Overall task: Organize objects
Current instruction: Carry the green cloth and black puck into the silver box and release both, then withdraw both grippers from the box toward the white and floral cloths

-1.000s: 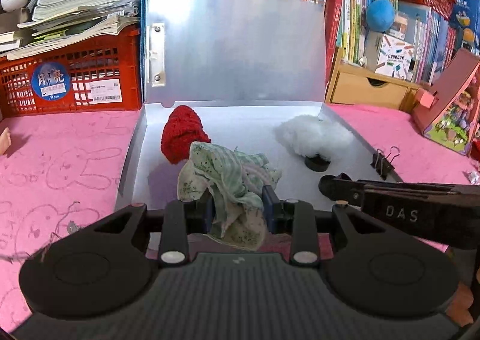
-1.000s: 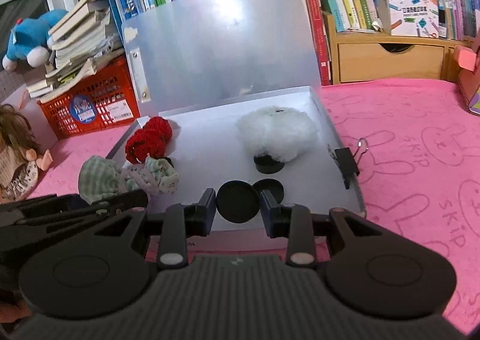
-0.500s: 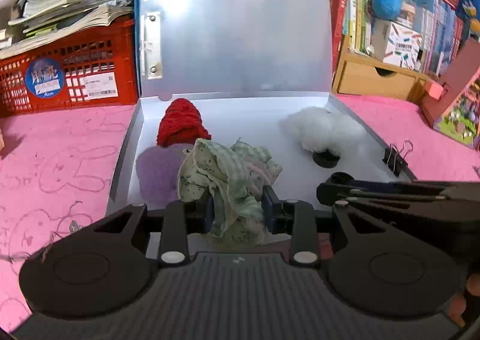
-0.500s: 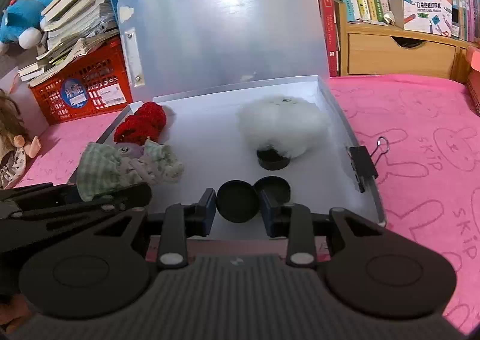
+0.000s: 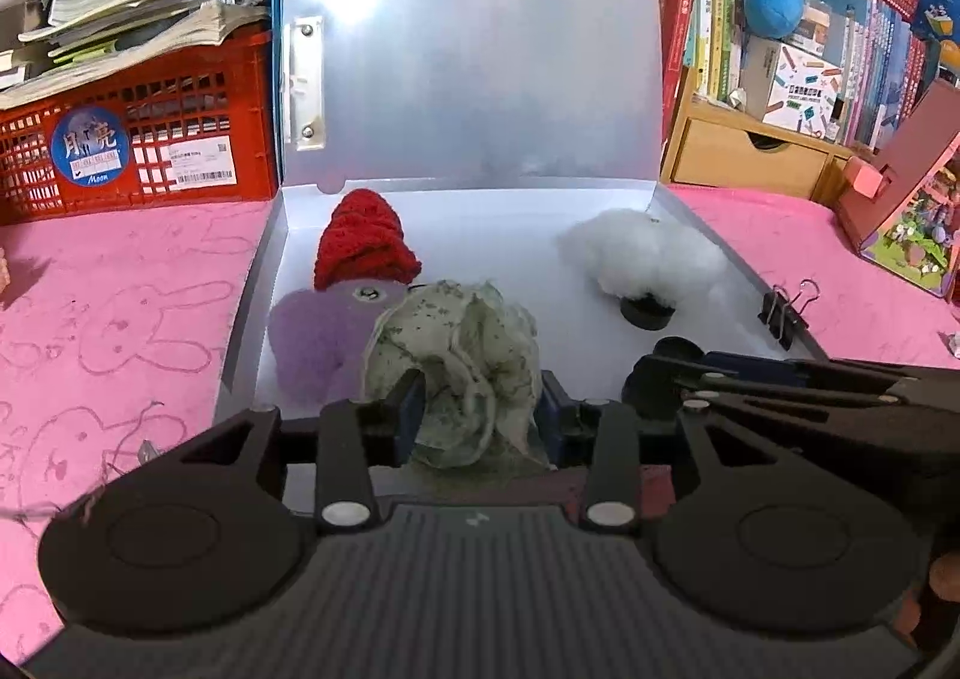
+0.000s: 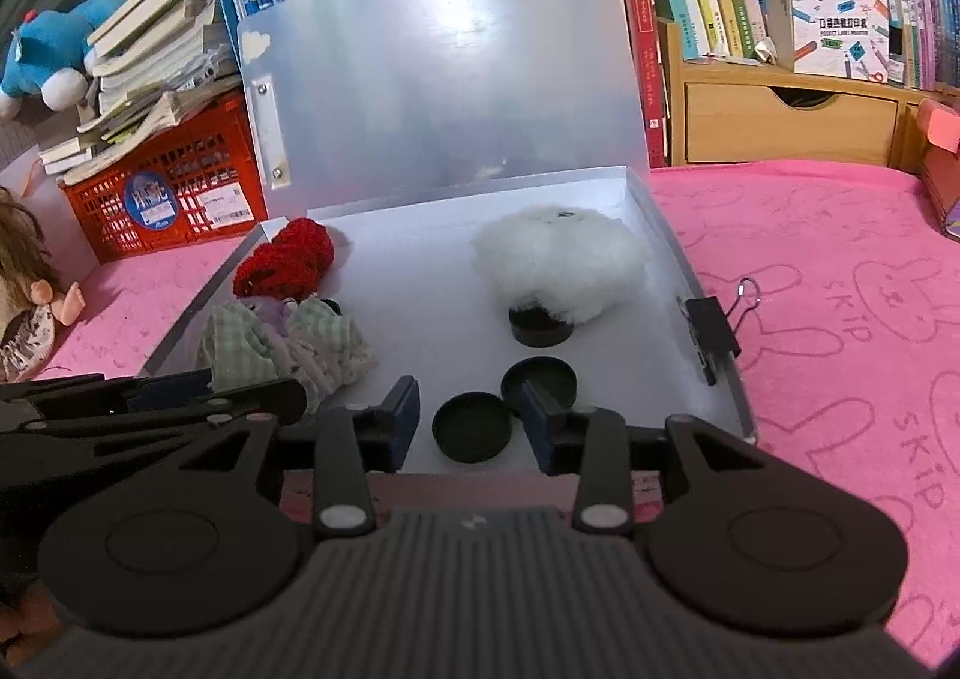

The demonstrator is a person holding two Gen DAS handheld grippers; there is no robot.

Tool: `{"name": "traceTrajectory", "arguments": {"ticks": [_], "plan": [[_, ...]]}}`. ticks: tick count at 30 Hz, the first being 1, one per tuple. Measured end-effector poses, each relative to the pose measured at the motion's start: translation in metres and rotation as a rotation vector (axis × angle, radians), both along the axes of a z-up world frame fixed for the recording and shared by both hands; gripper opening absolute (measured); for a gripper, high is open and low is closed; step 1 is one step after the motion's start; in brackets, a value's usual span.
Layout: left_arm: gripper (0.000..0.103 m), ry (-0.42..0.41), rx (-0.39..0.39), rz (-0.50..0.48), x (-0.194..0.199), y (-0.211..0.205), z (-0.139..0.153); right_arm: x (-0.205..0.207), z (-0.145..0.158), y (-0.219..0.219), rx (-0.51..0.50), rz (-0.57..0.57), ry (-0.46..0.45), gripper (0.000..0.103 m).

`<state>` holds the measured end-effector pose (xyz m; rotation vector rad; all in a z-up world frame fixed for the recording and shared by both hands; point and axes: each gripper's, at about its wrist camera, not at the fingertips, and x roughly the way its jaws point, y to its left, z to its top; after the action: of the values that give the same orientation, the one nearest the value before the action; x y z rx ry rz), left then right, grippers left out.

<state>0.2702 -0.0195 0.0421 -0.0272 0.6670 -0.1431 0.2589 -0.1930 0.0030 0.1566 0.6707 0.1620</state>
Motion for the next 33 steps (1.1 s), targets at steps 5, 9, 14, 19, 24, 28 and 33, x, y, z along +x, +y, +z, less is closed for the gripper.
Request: {"name": "traceTrajectory", "arguments": {"ticks": [5,9,14,19,24,28,33], "plan": [[0.068,-0.044,0.015,0.000,-0.012,0.000,0.011,-0.009,0.009,-0.006,0.007,-0.018,-0.022,0.059],[0.075,-0.084,0.018,-0.009,-0.022,0.001,0.023,-0.019,0.019,-0.011,0.012,-0.030,-0.055,0.064],[0.081,-0.126,0.018,-0.018,-0.035,0.000,0.036,-0.033,0.031,-0.016,0.015,-0.042,-0.090,0.068],[0.083,-0.172,0.012,-0.038,-0.054,-0.001,0.050,-0.051,0.042,-0.021,0.024,-0.031,-0.119,0.072],[0.084,-0.208,0.012,-0.064,-0.074,-0.001,0.063,-0.072,0.050,-0.023,-0.001,-0.013,-0.157,0.075],[0.085,-0.221,0.025,-0.088,-0.088,-0.001,0.069,-0.088,0.056,-0.026,0.008,-0.001,-0.182,0.077],[0.085,-0.236,0.035,-0.108,-0.110,0.003,0.071,-0.107,0.059,-0.025,-0.004,0.025,-0.203,0.079]]}}
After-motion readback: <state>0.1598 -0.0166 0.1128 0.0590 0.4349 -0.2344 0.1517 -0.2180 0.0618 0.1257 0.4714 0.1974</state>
